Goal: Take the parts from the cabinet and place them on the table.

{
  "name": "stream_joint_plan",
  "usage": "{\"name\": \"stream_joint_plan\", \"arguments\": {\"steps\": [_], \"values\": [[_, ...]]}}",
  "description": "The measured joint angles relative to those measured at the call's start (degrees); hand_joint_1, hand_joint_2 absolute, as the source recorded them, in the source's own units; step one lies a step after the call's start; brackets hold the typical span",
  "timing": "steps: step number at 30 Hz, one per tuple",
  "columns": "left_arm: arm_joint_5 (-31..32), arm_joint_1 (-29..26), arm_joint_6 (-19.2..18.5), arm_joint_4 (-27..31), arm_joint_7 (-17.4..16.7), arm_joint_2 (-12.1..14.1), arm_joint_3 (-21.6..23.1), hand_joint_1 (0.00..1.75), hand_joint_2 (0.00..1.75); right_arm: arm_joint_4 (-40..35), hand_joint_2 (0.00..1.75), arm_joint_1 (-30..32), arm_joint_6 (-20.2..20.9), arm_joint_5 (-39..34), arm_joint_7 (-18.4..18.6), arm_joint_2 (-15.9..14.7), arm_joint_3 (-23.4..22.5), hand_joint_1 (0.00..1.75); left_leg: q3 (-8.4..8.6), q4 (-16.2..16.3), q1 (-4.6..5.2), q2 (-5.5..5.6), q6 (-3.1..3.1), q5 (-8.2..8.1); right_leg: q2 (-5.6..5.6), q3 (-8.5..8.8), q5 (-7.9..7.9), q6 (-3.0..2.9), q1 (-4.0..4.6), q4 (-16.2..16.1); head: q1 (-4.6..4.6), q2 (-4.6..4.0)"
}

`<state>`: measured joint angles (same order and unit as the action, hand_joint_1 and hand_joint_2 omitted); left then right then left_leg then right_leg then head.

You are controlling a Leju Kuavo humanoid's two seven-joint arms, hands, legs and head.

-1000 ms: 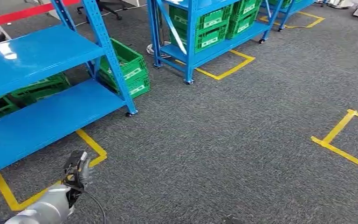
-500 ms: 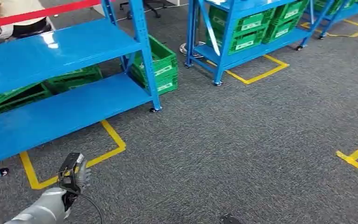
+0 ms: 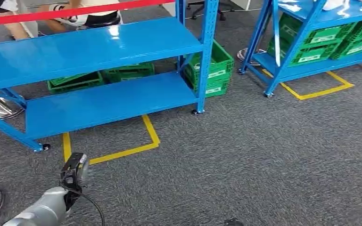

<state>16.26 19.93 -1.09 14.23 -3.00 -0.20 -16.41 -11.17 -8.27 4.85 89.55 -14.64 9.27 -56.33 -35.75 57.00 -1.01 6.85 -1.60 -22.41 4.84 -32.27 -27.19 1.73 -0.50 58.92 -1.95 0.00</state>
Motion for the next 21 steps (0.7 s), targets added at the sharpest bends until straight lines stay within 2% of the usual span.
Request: {"name": "stream_joint_plan", "arguments": {"steps": [2,3,4,5,6,7,8,9,10,11,12,13,14,15,16,18,19,20,21], "values": [[0.0,-0.4,0.0,0.0,0.0,0.3,0.0,0.0,0.0,0.0,0.0,0.0,0.0,0.0,0.0,0.0,0.0,0.0,-0.22,-0.6,-0.36,1.29,-1.01,0.69,-0.97,-0.19,0.26,-0.44,0.35,0.2,0.0,0.0],[0.0,-0.5,0.0,0.0,0.0,0.6,0.0,0.0,0.0,0.0,0.0,0.0,0.0,0.0,0.0,0.1,0.1,0.0,-0.39,-0.6,-0.31,1.67,-1.31,0.81,-1.77,-0.12,0.66,-0.94,-0.06,-0.3,0.02,0.0],[0.1,-0.7,0.0,0.0,0.0,0.4,0.0,0.0,0.0,0.0,0.0,-0.1,0.0,0.0,0.0,0.1,0.2,0.0,-0.86,0.3,0.11,-2.09,-1.46,-0.31,-2.52,-0.07,0.91,-1.35,-0.05,-0.5,-0.2,0.0],[0.1,-0.4,-0.1,0.0,0.0,0.4,0.0,0.0,0.0,0.0,0.0,-0.1,0.0,-0.1,-0.1,0.1,0.3,0.0,-2.06,3.0,0.19,-4.48,-1.68,-2.36,-3.2,-0.12,1.0,-1.66,0.06,-0.5,-0.85,0.0],[0.1,-0.2,-0.1,0.0,0.0,0.3,0.0,0.0,0.0,0.0,0.0,0.0,0.0,-0.1,-0.1,0.1,0.4,0.0,-4.14,7.6,0.17,-5.57,-1.85,-4.89,-4.08,-0.22,1.04,-1.72,0.22,-0.5,-0.98,0.0],[0.1,-0.1,-0.1,0.0,0.0,0.2,0.0,0.0,0.0,0.0,0.0,0.2,0.0,-0.1,0.0,0.1,0.4,0.0,-6.36,12.6,0.15,-6.0,-1.94,-7.13,-4.99,-0.33,1.05,-1.78,0.33,-0.5,-0.98,0.0],[0.1,-0.2,-0.1,0.0,0.0,0.2,0.1,0.0,0.0,0.0,0.0,0.3,0.0,-0.1,0.0,0.1,0.4,0.0,-7.95,16.3,0.15,-6.07,-2.0,-8.38,-5.79,-0.45,1.06,-1.84,0.35,-0.5,-0.98,0.0],[0.1,-0.4,-0.1,0.0,0.0,0.2,0.0,0.0,0.0,0.0,0.0,0.3,0.0,-0.1,0.0,0.1,0.4,0.0,-8.44,17.6,0.15,-6.08,-2.06,-8.4,-6.55,-0.52,1.06,-1.84,0.35,-0.5,-1.03,0.0],[0.2,-0.5,-0.1,0.0,0.0,0.2,0.1,0.0,0.0,0.0,0.0,0.3,0.0,-0.1,0.0,0.1,0.4,0.0,-7.4,16.2,0.16,-6.11,-2.05,-6.96,-7.4,-0.5,1.05,-1.83,0.35,-0.5,-1.05,0.0],[0.2,-0.5,-0.1,0.0,0.0,0.3,0.1,0.0,0.0,0.0,0.0,0.3,0.0,-0.1,-0.1,0.1,0.5,0.0,-5.21,12.5,0.17,-6.35,-1.97,-4.79,-8.23,-0.45,1.03,-1.81,0.35,-0.5,-1.09,0.0],[0.2,-0.4,-0.1,0.0,0.0,0.3,0.1,0.0,0.0,0.0,0.0,0.2,0.0,-0.3,-0.2,0.1,0.7,0.0,-2.43,7.8,0.22,-7.32,-1.85,-2.66,-8.92,-0.34,0.97,-1.71,0.35,-0.5,-1.09,0.0],[0.3,-0.3,-0.1,0.0,0.1,0.3,0.1,0.0,0.0,0.0,0.0,0.2,-0.1,-0.6,-0.4,0.1,0.8,0.0,0.49,3.1,0.47,-10.39,-1.64,-1.18,-9.55,-0.17,0.86,-1.52,0.49,-0.5,-1.11,0.0],[0.4,-0.1,-0.1,0.1,0.2,0.3,0.1,0.0,0.0,0.0,0.0,0.2,-0.3,-1.1,-0.9,0.1,0.9,0.0,2.09,0.3,0.83,-13.55,-1.63,-1.26,-10.17,-0.21,0.52,-1.11,1.18,-0.1,-1.46,0.0],[0.4,0.2,-0.1,0.1,0.4,0.2,0.1,0.0,0.0,0.0,0.0,0.2,-0.6,-1.6,-1.5,0.1,0.9,0.0,1.79,0.2,0.84,-12.13,-0.64,-1.44,-10.91,-0.39,0.44,-0.85,1.23,0.0,-1.53,0.02],[0.4,0.0,0.0,0.1,0.6,0.2,0.1,0.0,0.0,0.0,0.0,0.0,-0.8,-2.6,-2.4,0.1,0.9,0.0,1.49,0.1,0.91,-11.51,-0.37,-1.36,-11.52,-0.27,0.49,-0.64,1.27,-0.1,-0.92,0.0],[0.1,-0.7,0.3,0.1,1.4,0.4,0.1,0.0,0.0,0.0,0.0,-0.9,-1.0,-4.7,-4.6,0.1,0.8,0.0,1.29,-0.2,0.89,-10.09,0.43,-1.05,-12.94,0.0,0.36,-0.18,1.17,-0.2,-1.03,0.0],[-0.2,-1.0,0.4,0.1,1.8,0.4,0.0,0.0,0.0,-0.1,0.0,-1.6,-1.0,-5.6,-5.7,0.1,0.8,0.0,1.29,-0.3,0.56,-9.43,0.78,-0.83,-10.7,-0.5,-0.33,0.47,0.84,0.4,-0.96,0.0],[-0.3,-0.9,0.6,0.2,2.1,0.2,0.0,0.0,0.0,-0.1,0.0,-2.2,-1.0,-6.3,-6.7,0.1,0.7,0.0,1.19,-0.3,0.41,-8.86,1.08,-0.71,-7.72,-1.28,-2.03,0.73,0.75,2.7,-0.74,0.0],[-0.6,-0.8,0.7,0.2,2.5,0.1,0.0,0.0,0.0,-0.1,0.0,-2.7,-1.0,-7.0,-7.5,0.1,0.7,0.0,1.07,-0.3,0.35,-8.16,1.33,-0.58,-6.08,-3.07,-4.41,0.85,0.66,7.0,-0.52,0.0]]}}
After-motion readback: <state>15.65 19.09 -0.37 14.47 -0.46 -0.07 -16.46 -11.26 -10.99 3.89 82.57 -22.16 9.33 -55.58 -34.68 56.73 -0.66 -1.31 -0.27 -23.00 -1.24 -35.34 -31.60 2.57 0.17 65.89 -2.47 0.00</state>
